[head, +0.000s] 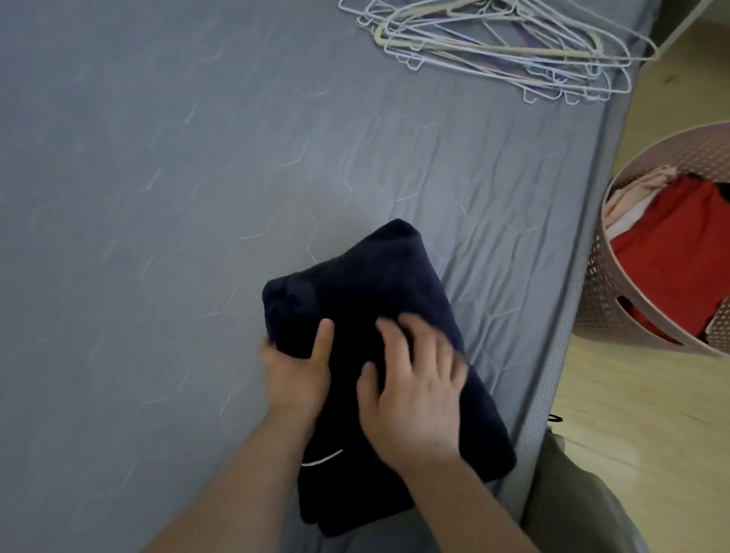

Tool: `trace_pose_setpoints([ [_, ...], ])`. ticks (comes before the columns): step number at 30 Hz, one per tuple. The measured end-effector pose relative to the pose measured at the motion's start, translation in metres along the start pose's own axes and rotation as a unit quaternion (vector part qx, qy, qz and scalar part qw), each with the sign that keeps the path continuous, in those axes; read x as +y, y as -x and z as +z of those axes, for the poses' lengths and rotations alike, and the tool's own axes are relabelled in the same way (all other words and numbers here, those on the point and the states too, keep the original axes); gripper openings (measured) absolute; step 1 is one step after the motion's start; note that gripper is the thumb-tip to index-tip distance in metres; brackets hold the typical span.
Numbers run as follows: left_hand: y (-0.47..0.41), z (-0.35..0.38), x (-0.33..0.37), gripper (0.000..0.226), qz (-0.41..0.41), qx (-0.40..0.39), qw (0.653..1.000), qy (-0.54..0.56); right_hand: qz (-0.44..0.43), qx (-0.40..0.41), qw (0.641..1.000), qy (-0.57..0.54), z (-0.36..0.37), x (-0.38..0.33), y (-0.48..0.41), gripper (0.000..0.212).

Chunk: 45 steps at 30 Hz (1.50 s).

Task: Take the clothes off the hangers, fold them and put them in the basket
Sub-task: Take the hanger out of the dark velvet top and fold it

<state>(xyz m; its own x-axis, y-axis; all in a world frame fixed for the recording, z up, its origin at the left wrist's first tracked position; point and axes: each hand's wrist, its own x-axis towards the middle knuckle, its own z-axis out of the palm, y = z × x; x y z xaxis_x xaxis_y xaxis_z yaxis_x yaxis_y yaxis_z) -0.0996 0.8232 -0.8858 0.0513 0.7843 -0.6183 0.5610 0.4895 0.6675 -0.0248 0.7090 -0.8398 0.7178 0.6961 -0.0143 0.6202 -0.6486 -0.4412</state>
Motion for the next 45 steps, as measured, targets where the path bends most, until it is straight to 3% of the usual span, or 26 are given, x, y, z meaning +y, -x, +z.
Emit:
trace_pose_setpoints([
  [2, 0.001, 0.001, -0.009, 0.091, -0.012, -0.026, 0.999, -0.021, 0.066, -0.076, 0.995, 0.013, 0.011, 0.020, -0.015, 0.055],
  [6, -0.016, 0.005, -0.018, 0.085, -0.026, -0.025, 0.990, -0.136, 0.123, -0.290, 0.948, -0.037, 0.036, 0.062, -0.034, 0.059],
  [10, -0.023, 0.012, -0.012, 0.061, -0.054, -0.037, 0.991, -0.118, 0.118, -0.286, 0.929, -0.201, 0.034, 0.086, -0.051, 0.062],
  [13, -0.016, 0.012, -0.007, 0.054, -0.118, -0.045, 0.986, -0.109, 0.253, -0.218, 0.881, -0.335, 0.026, 0.108, -0.054, 0.074],
  [16, 0.004, 0.016, 0.010, 0.086, -0.230, -0.060, 0.967, -0.087, 0.291, -0.342, 0.844, -0.294, 0.016, 0.133, -0.064, 0.103],
  [18, 0.016, 0.028, 0.024, 0.103, -0.270, -0.046, 0.959, -0.066, 0.281, -0.429, 0.793, -0.329, 0.000, 0.149, -0.073, 0.109],
  [21, 0.040, 0.051, 0.062, 0.081, -0.207, -0.039, 0.973, -0.090, 0.277, -0.466, 0.736, -0.404, -0.041, 0.162, -0.086, 0.103],
  [25, 0.071, 0.079, 0.114, 0.063, -0.114, -0.055, 0.985, -0.114, 0.280, -0.430, 0.744, -0.429, -0.101, 0.180, -0.106, 0.091],
  [29, 0.099, 0.119, 0.162, 0.084, -0.051, -0.074, 0.986, -0.143, 0.284, -0.340, 0.796, -0.413, -0.169, 0.213, -0.118, 0.073],
  [33, 0.134, 0.188, 0.209, 0.067, 0.052, -0.134, 0.980, -0.137, 0.286, -0.200, 0.836, -0.423, -0.243, 0.258, -0.117, 0.032],
  [35, 0.150, 0.231, 0.230, 0.047, 0.109, -0.173, 0.968, -0.144, 0.303, -0.133, 0.836, -0.438, -0.270, 0.288, -0.111, 0.036],
  [38, 0.165, 0.299, 0.257, 0.051, 0.134, -0.220, 0.951, -0.171, 0.348, -0.069, 0.817, -0.455, -0.287, 0.327, -0.108, 0.049],
  [41, 0.164, 0.375, 0.281, 0.037, 0.150, -0.270, 0.922, -0.233, 0.390, -0.017, 0.797, -0.460, -0.282, 0.370, -0.112, 0.062],
  [45, 0.145, 0.462, 0.299, 0.052, 0.232, -0.327, 0.863, -0.308, 0.426, 0.022, 0.790, -0.440, -0.258, 0.416, -0.133, 0.069],
])
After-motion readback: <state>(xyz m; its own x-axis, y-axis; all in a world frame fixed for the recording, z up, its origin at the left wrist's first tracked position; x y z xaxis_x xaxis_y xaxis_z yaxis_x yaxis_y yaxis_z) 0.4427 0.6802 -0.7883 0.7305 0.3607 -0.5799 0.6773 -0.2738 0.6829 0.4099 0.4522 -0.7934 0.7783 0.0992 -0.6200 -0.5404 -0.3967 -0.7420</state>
